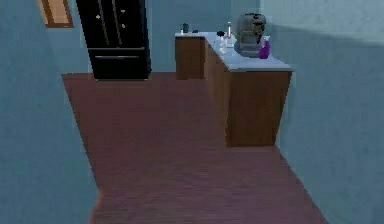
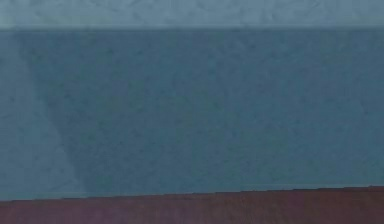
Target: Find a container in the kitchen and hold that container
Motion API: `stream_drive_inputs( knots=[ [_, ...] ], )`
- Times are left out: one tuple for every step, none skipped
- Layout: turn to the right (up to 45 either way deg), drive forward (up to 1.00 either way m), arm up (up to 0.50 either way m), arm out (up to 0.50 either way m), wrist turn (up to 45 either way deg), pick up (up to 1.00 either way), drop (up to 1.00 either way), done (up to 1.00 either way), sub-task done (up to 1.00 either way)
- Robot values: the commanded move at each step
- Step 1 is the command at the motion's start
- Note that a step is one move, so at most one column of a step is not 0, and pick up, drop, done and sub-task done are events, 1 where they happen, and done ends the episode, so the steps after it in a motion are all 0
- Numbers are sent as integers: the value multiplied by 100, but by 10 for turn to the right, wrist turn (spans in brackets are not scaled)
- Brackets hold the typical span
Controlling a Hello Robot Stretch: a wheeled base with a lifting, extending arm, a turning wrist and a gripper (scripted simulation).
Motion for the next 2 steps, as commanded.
stream_drive_inputs(
  knots=[
    [0, 100, 0, 0, 0, 0, 0, 0, 0],
    [0, 50, 0, 0, 0, 0, 0, 0, 0]
  ],
)
